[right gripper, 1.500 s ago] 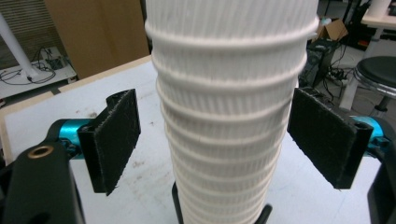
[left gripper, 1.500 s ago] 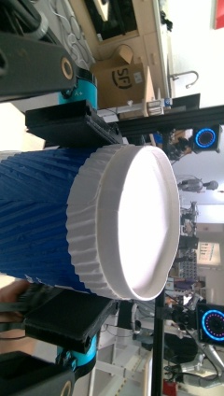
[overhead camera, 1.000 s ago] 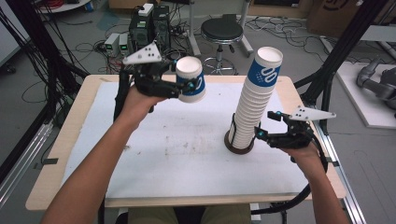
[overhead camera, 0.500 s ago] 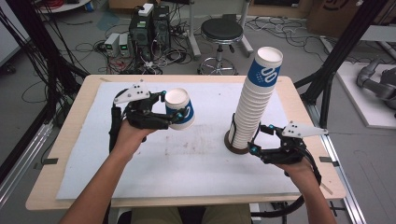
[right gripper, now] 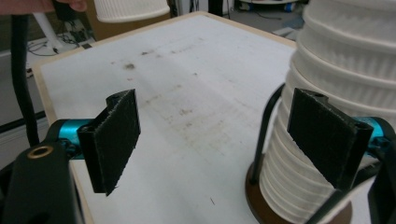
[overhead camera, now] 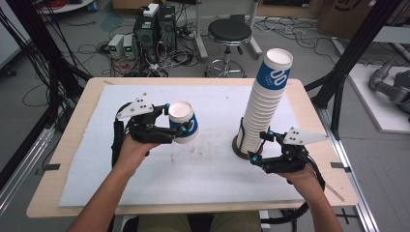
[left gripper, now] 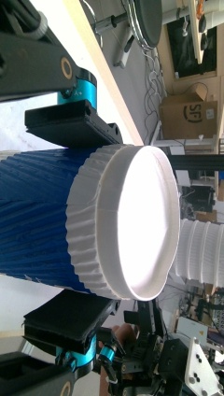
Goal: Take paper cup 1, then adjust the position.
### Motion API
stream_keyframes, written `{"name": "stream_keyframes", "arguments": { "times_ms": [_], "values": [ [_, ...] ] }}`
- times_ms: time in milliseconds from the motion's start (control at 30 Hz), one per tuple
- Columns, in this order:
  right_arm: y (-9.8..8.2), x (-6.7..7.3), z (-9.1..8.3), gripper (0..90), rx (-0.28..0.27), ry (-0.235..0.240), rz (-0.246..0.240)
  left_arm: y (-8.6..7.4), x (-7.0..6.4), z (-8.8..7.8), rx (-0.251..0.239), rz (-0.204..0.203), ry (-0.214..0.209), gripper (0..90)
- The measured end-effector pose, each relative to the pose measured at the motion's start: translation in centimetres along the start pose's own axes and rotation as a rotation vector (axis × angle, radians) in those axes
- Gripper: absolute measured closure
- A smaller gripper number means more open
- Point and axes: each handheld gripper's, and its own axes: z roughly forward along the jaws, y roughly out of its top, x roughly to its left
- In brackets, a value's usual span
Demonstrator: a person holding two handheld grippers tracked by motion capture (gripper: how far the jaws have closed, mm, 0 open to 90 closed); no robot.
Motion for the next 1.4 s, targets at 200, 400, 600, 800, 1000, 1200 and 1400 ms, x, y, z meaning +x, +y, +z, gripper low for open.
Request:
{"name": "stream_keyframes", "arguments": {
  "times_ms": [200, 400, 600, 800, 1000, 1200, 1400],
  "values": [
    [0.1, 0.7, 0.7, 17.4, -0.032, 0.017, -0.017, -0.4, -0.6, -0.5, 0.004, 0.000, -0.010, 26.6],
    [0.1, 1.0, 1.7, 17.4, -0.038, 0.033, -0.006, -0.5, -1.0, -0.6, -0.005, 0.001, -0.030, 26.4],
    [-0.1, 1.7, 3.1, 17.5, -0.024, 0.096, -0.032, -1.2, -1.6, -0.2, 0.003, -0.010, -0.055, 26.4],
    [-0.4, 2.5, 4.6, 17.5, -0.019, 0.157, -0.047, -2.2, -1.8, 0.4, 0.022, -0.019, -0.070, 26.7],
    [-0.5, 2.8, 6.0, 17.4, -0.038, 0.218, 0.022, -2.8, -2.0, 0.7, 0.025, -0.020, -0.084, 27.0],
    [-0.3, 3.4, 6.9, 17.5, -0.040, 0.264, 0.027, -3.7, -2.3, 1.1, 0.029, -0.023, -0.111, 27.0],
    [-0.1, 3.7, 7.9, 17.5, -0.031, 0.278, -0.018, -4.0, -2.8, 1.5, 0.027, -0.012, -0.161, 27.0]
  ]
}}
